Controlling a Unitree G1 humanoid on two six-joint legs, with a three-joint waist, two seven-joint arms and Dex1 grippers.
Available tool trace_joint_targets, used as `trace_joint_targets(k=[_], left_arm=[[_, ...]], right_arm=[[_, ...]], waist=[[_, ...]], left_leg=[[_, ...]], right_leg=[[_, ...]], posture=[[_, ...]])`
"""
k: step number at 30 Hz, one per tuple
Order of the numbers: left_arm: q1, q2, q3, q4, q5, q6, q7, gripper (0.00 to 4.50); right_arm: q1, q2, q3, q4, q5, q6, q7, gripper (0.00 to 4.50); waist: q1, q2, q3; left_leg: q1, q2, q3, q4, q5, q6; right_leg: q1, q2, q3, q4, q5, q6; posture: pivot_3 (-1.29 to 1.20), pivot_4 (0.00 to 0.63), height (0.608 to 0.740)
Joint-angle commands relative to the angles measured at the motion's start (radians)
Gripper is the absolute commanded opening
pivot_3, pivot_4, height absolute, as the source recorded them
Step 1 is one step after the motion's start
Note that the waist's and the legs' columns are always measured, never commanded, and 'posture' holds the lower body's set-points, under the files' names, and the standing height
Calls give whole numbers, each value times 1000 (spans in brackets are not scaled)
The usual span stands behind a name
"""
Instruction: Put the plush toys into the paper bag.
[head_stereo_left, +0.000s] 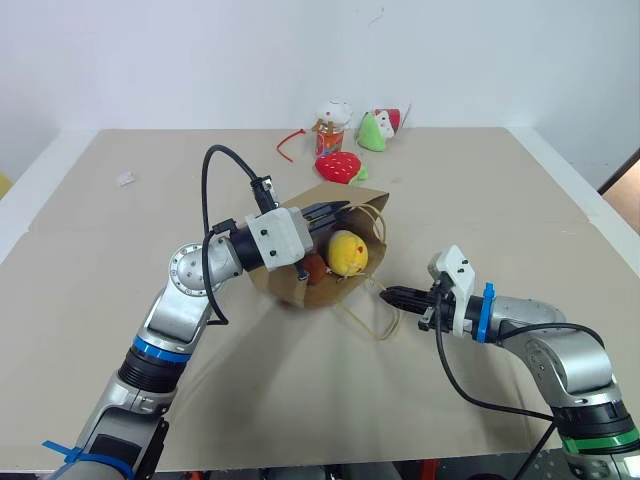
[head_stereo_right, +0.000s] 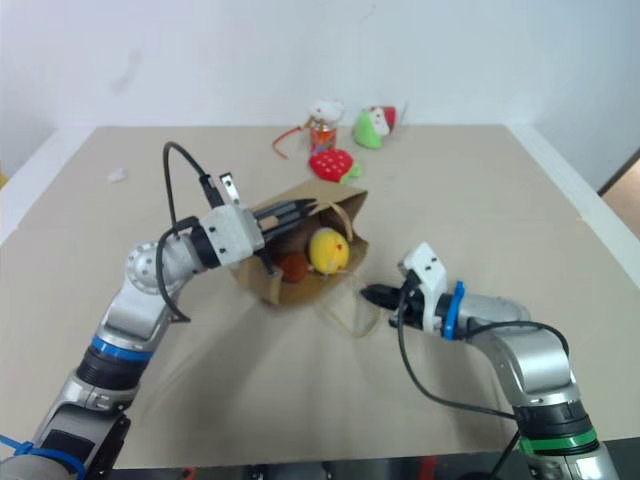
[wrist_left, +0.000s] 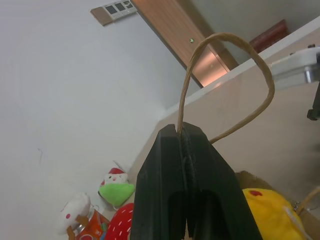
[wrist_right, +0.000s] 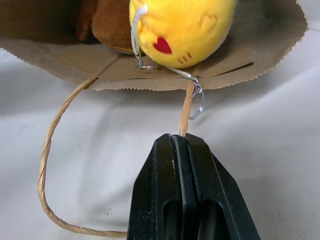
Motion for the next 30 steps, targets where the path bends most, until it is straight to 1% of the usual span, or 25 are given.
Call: trace_joint_targets(k=[1,4,7,10,12,16,20,24,27,29,30], left_arm=[[-38,-6,15,-4,-7,-29,9,0],[-57,-13,27,4,-10,-28,21,0],[-91,-17,44,19,-6,-28,39,0],[-118,-25,59,40,-10,-12,59,0],[-129,-32,66,53,-10,-2,73,0],[-117,-48,66,78,3,14,105,0],[-92,-67,51,85,7,32,124,0],[-68,-77,40,92,8,50,125,0],[-50,-82,40,90,-5,77,118,0],[-35,-84,43,78,-50,118,90,0],[-27,-83,43,70,-73,140,73,275]], right_arm=[[-57,-50,-68,-46,32,9,15,88],[-136,-109,-127,-61,89,61,37,88],[-237,-204,-197,-58,138,116,61,88],[-308,-270,-246,-63,203,184,69,88],[-340,-304,-262,-68,234,223,71,88],[-379,-369,-246,-71,243,259,82,88],[-400,-374,-207,-64,235,254,92,88],[-415,-354,-158,-59,221,236,95,88],[-436,-315,-118,-39,208,224,77,88],[-451,-271,-102,-16,202,222,54,88],[-458,-249,-101,-5,200,217,45,358]], waist=[[0,0,0],[0,0,0],[0,1,1],[1,1,1],[1,1,1],[1,1,1],[0,1,1],[0,1,1],[0,1,1],[-1,1,1],[0,1,1]], left_leg=[[0,0,0,0,0,0],[0,0,0,1,0,0],[-1,0,1,0,0,0],[-1,-1,0,0,0,0],[-1,0,0,-1,0,0],[-1,0,-1,-1,-1,1],[-1,0,0,-1,-1,1],[-1,0,0,-1,-1,1],[-1,0,1,-1,-1,1],[-1,0,1,-1,-1,1],[-1,0,1,-1,-1,1]], right_leg=[[0,0,0,0,0,0],[0,0,0,0,0,1],[-1,0,1,0,1,1],[-1,0,1,0,0,0],[0,0,0,-1,0,-1],[0,-1,0,-1,-1,-1],[0,-1,0,-1,-1,0],[-1,-1,0,-1,-1,0],[-1,0,1,-1,-1,0],[-1,0,1,-1,-1,0],[-1,0,1,-1,-1,0]], posture=[[0,150,740],[0,150,740],[0,150,740],[0,150,740],[0,150,740],[0,150,740],[0,150,740],[0,150,740],[0,150,740],[0,150,740],[0,150,740]])
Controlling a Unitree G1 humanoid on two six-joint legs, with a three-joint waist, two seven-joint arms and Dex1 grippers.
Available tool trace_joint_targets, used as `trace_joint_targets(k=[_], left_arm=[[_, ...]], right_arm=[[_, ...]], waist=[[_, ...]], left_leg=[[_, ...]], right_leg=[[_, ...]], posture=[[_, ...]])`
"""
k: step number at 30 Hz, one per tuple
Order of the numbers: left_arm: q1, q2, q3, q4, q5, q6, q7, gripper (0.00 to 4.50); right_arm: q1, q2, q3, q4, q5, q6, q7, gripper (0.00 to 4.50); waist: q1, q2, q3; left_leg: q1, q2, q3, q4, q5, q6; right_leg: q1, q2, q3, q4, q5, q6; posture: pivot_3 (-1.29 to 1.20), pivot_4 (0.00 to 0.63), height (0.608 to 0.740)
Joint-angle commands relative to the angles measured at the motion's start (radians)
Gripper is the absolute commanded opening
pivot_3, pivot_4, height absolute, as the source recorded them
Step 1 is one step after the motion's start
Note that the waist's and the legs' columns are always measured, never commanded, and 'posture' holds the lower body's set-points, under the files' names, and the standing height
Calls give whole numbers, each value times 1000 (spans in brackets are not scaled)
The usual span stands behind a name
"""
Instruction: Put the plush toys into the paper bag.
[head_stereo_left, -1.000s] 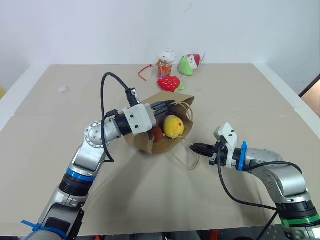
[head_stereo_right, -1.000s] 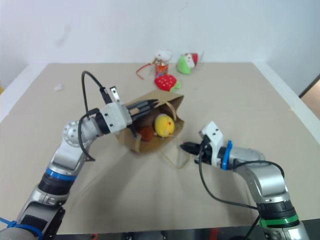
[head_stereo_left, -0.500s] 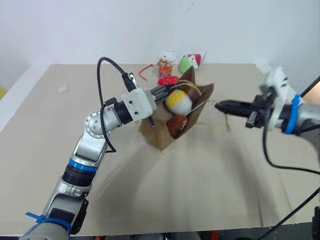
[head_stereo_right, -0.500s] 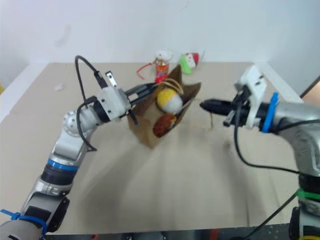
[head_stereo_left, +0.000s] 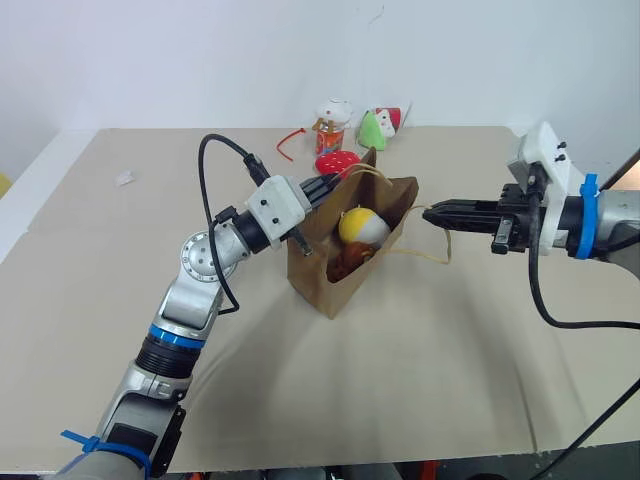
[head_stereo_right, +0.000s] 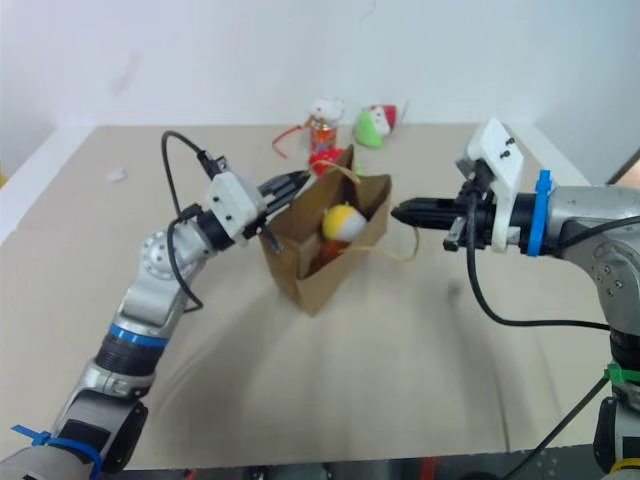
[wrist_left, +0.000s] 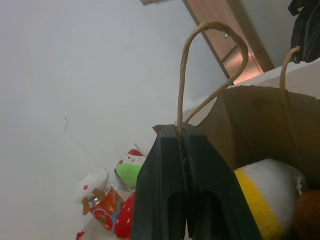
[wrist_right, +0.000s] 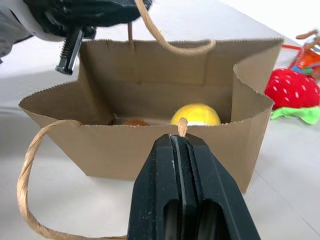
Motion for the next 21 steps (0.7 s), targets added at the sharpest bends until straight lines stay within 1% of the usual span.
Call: trace_joint_targets(k=[1,2,3,4,5,6,7,8,9,10,11,12,15,21], left_arm=[[16,1,4,-44,-68,54,-46,574],[20,5,2,-50,-74,64,-56,977],[22,7,1,-55,-81,74,-62,1278],[21,7,7,-61,-89,86,-63,1637],[19,6,14,-67,-98,98,-61,2177],[15,7,21,-72,-105,109,-61,2366],[11,14,38,-79,-125,127,-66,2783],[9,20,55,-86,-149,146,-71,3017],[9,25,66,-92,-166,160,-74,3437],[14,32,89,-107,-214,196,-87,4058],[17,37,104,-118,-246,221,-96,4153],[26,51,120,-137,-291,266,-116,4417],[45,81,162,-176,-401,381,-143,4417],[42,95,173,-190,-430,439,-137,4417]], right_arm=[[-39,46,-11,26,-2,-27,-29,688],[-45,63,-13,32,-3,-34,-34,1098],[-48,76,-13,36,-5,-39,-38,1366],[-52,85,-12,39,-14,-56,-37,1732],[-56,95,-12,43,-21,-70,-41,2290],[-61,104,-15,48,-26,-81,-46,2473],[-71,115,-26,61,-41,-112,-56,2908],[-79,122,-38,77,-53,-135,-66,3140],[-84,127,-46,87,-62,-151,-72,3545],[-86,121,-60,108,-83,-182,-78,4194],[-86,115,-69,123,-97,-202,-81,4341],[-81,98,-86,149,-112,-219,-83,4491],[-51,44,-133,207,-134,-230,-73,4491],[51,-6,-166,184,-123,-221,-28,4491]], waist=[[1,0,0],[1,0,0],[1,0,0],[1,0,0],[1,0,0],[1,0,0],[1,0,0],[0,0,0],[0,0,0],[0,0,0],[0,0,0],[1,0,0],[0,0,0],[1,0,0]], left_leg=[[0,0,0,0,0,0],[0,0,0,0,0,0],[0,0,0,0,0,0],[0,0,0,0,0,0],[0,0,0,0,0,0],[0,0,0,0,0,0],[-1,0,0,0,0,0],[-1,0,0,0,0,0],[0,0,0,0,0,0],[0,0,0,0,0,0],[0,0,0,0,0,0],[-1,0,-1,0,0,0],[-1,0,0,0,0,0],[-1,-1,0,0,0,0]], right_leg=[[0,0,0,0,0,0],[0,0,0,0,0,0],[0,0,0,0,0,0],[0,0,-1,0,0,0],[0,0,0,0,0,0],[0,0,0,0,0,0],[0,0,0,0,0,0],[0,0,0,0,0,0],[0,0,0,0,0,0],[0,0,0,0,0,0],[0,0,0,0,0,0],[0,0,-1,0,0,0],[0,0,-1,0,0,0],[0,0,-1,0,-1,0]], posture=[[0,150,740],[0,150,740],[0,150,740],[0,150,740],[0,150,740],[0,150,740],[0,150,740],[0,150,740],[0,150,740],[0,150,740],[0,150,740],[0,150,740],[0,150,740],[0,150,740]])
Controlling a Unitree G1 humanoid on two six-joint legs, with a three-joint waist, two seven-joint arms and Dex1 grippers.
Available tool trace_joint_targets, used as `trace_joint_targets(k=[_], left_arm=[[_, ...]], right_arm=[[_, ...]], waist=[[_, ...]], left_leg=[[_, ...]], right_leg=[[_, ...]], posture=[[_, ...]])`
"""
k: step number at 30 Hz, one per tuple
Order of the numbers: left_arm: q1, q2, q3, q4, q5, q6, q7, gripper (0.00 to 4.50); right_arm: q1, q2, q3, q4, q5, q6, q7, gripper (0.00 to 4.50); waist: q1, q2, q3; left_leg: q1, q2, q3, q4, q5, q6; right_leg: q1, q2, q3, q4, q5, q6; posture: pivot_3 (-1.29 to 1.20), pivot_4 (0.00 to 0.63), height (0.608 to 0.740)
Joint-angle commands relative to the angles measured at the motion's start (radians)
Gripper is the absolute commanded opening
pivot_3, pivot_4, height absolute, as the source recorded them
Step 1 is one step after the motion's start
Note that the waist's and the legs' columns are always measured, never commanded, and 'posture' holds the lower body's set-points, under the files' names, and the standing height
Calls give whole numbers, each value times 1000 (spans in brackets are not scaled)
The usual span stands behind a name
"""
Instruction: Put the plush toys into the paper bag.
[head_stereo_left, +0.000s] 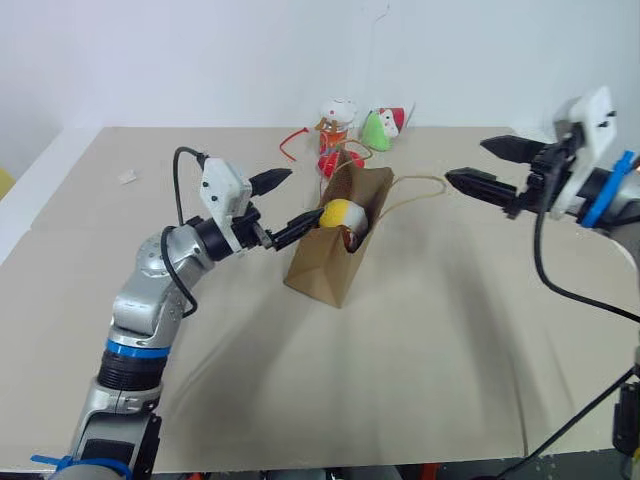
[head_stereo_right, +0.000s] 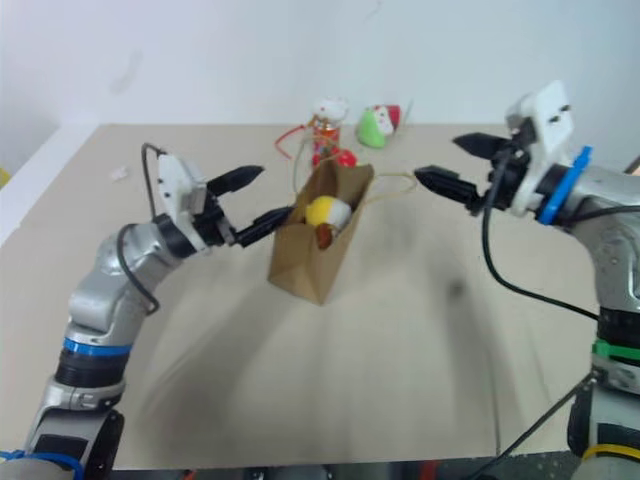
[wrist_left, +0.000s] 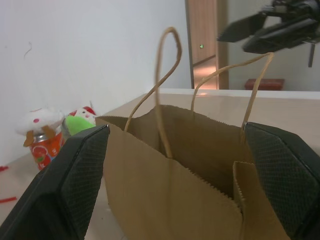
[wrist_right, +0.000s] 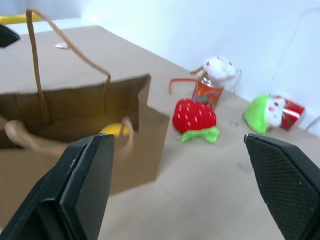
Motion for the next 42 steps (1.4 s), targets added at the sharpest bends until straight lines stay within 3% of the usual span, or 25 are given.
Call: trace_joint_targets(k=[1,4,7,9,14,22,33,42], left_arm=[[-18,-2,18,-51,-49,42,4,4417],[-8,8,31,-75,-100,92,-9,4417],[47,38,33,-125,-124,112,-38,4500],[73,52,41,-154,-144,130,-36,4500],[133,79,21,-211,-97,139,7,4500],[162,61,-40,-229,31,126,122,4500],[210,83,-37,-356,-63,178,74,4500],[201,67,-29,-329,-74,237,146,4500]], right_arm=[[58,-51,-54,-41,10,-1,39,4491],[169,-99,-76,-55,-1,-5,83,4491],[273,-88,-38,-171,35,31,106,3869],[278,-50,-14,-245,82,65,83,2871],[198,91,98,-338,103,103,-21,967],[116,221,245,-321,35,66,-65,967],[77,293,316,-326,10,57,-62,967],[13,364,386,-274,-53,23,-68,967]], waist=[[0,0,0],[0,0,0],[-2,-1,-1],[-9,-1,-1],[-17,-1,0],[-17,-1,0],[-14,-1,0],[-14,-1,0]], left_leg=[[0,0,0,0,0,0],[0,0,0,0,0,0],[1,0,1,0,0,0],[2,2,0,0,-1,-1],[3,2,-3,0,1,-2],[2,0,0,1,2,-1],[0,1,-2,0,0,-1],[1,1,-1,0,1,-1]], right_leg=[[0,0,0,0,0,0],[0,0,0,0,0,0],[0,0,1,0,0,1],[1,1,0,0,-1,-1],[1,3,-1,3,-1,-3],[1,1,2,2,-2,-5],[0,1,0,1,-2,-2],[0,2,0,2,-2,-4]], posture=[[0,150,740],[0,150,740],[0,150,740],[0,150,740],[0,150,740],[0,150,740],[0,150,740],[0,150,740]])
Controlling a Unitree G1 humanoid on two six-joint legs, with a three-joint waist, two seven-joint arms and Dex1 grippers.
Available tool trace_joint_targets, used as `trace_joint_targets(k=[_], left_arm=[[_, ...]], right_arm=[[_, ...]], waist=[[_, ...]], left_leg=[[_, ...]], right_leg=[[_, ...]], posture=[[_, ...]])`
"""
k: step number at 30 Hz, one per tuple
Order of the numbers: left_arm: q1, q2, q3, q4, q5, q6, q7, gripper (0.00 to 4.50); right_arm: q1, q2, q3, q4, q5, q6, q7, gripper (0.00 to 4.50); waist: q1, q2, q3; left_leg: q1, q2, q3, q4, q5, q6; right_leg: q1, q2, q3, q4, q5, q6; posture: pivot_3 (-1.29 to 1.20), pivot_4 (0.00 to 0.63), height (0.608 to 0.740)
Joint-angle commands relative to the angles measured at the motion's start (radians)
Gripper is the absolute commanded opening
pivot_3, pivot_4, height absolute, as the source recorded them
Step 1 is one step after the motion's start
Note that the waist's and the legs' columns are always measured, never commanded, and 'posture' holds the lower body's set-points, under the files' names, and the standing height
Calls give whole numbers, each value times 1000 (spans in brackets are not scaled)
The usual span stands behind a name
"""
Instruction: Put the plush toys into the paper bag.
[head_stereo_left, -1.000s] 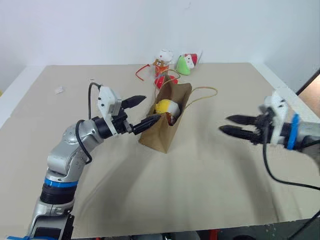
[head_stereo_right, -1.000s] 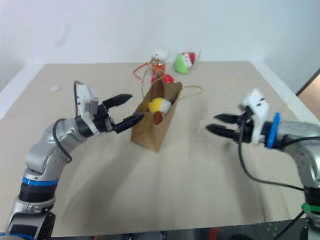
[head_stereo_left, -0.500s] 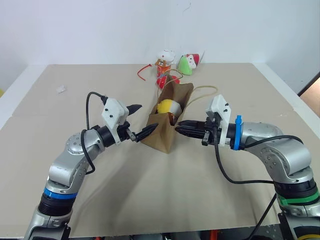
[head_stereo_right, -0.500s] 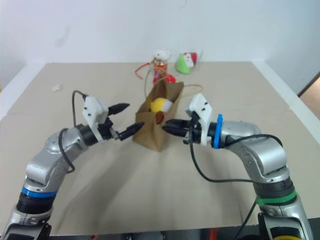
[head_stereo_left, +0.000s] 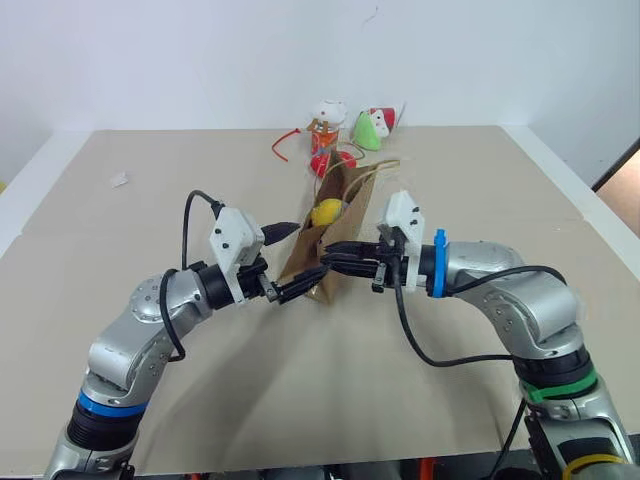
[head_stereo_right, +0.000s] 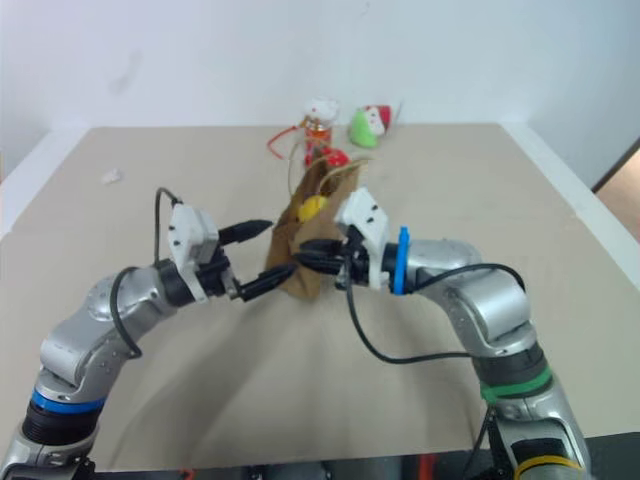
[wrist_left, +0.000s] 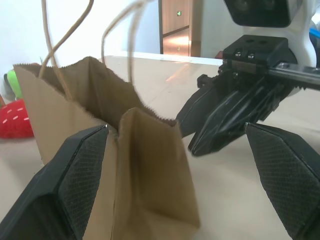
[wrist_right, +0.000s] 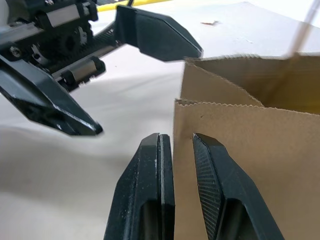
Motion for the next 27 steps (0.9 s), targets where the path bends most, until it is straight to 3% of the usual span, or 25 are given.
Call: trace_joint_targets(k=[1,19,27], left_arm=[[-24,-17,27,5,7,15,54,4500],[-107,-129,-9,60,27,101,172,4500],[-113,-118,-54,91,99,87,180,4500]], right_arm=[[-38,16,8,16,-35,-43,-1,967],[10,5,6,-8,-86,-65,-4,967],[19,0,-8,-21,-86,-64,-9,967]], waist=[[1,0,0],[2,0,0],[1,0,0]], left_leg=[[0,-1,0,0,0,0],[-1,-1,-1,0,0,0],[-1,-1,-1,0,0,0]], right_leg=[[0,0,0,0,0,0],[0,-1,0,0,1,2],[0,0,0,0,1,2]], posture=[[0,150,740],[0,150,740],[0,150,740]])
